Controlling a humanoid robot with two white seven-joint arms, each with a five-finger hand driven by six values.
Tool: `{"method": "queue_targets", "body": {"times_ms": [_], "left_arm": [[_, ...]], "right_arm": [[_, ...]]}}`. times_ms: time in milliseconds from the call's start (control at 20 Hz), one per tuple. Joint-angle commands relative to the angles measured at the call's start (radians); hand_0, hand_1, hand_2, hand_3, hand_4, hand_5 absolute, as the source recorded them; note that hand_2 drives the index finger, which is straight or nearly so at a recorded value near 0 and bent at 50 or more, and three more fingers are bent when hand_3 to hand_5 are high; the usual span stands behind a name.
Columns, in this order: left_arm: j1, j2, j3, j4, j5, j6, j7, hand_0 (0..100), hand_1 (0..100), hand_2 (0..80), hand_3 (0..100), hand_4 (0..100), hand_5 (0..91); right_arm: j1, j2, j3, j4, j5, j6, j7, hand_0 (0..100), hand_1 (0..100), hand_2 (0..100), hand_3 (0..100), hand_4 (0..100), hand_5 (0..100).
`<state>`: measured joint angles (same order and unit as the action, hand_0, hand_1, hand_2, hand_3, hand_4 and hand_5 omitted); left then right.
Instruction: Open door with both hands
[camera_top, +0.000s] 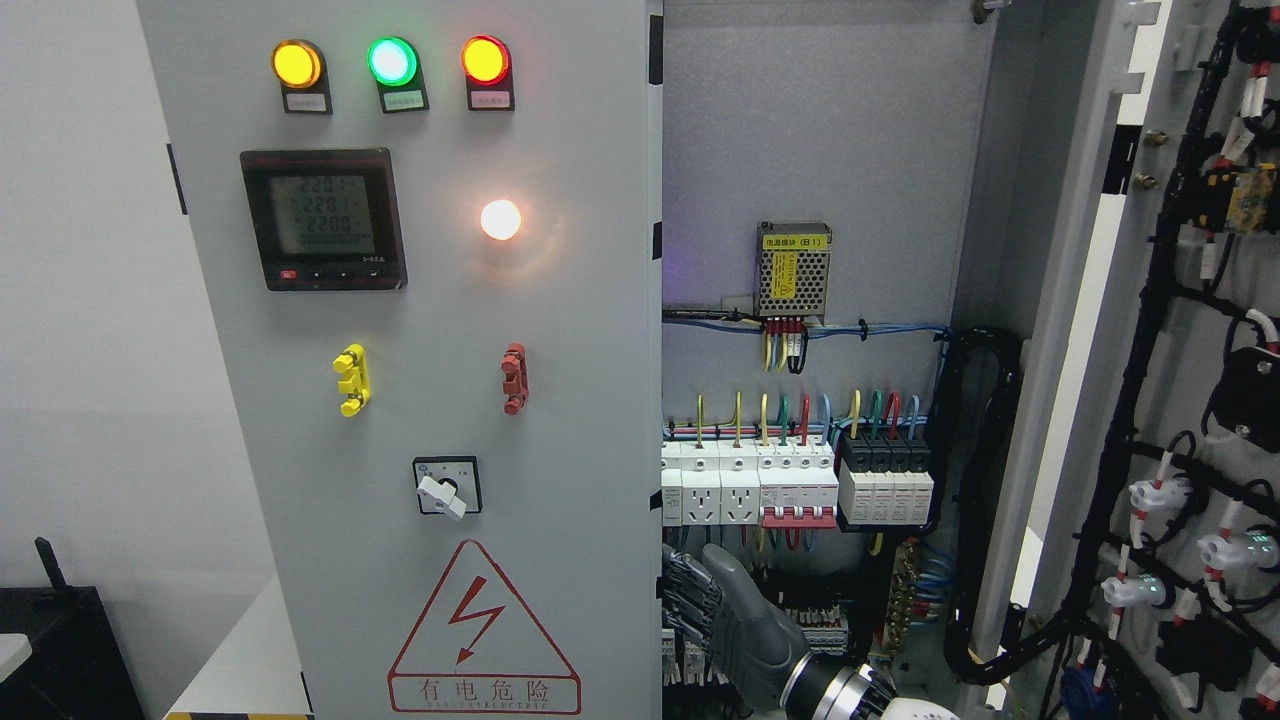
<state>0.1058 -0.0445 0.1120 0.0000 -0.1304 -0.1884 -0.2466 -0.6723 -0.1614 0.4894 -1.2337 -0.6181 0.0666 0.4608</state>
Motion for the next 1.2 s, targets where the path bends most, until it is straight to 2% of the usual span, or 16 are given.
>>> {"method": "queue_targets", "body": {"times_ms": [0, 601, 751, 1152], "left_arm": [[0.000, 0.000, 0.000, -0.014, 0.000, 0.000, 0.000, 0, 0, 0.0, 0, 3, 0.0], [0.000, 0.000, 0.000, -0.014, 0.000, 0.000, 0.000, 0, 0, 0.0, 0, 3, 0.0], [0.000, 0.000, 0.000, -0.014, 0.000, 0.000, 0.000, 0, 0, 0.0, 0, 3, 0.0], [0.000, 0.000, 0.000, -0.014, 0.000, 0.000, 0.000, 0, 0, 0.0, 0, 3, 0.0]], "right_arm": [[-0.001, 0.000, 0.003, -0.001, -0.002, -0.001, 0.036, 11, 0, 0, 0, 0, 0], [0.005, 0.000, 0.008, -0.029, -0.003, -0.001, 0.041, 11, 0, 0, 0, 0, 0], [0.008, 0.002, 0.012, -0.041, -0.003, -0.002, 0.079, 11, 0, 0, 0, 0, 0], [0.022, 0.003, 0.017, -0.076, -0.028, -0.001, 0.096, 11, 0, 0, 0, 0, 0]]}}
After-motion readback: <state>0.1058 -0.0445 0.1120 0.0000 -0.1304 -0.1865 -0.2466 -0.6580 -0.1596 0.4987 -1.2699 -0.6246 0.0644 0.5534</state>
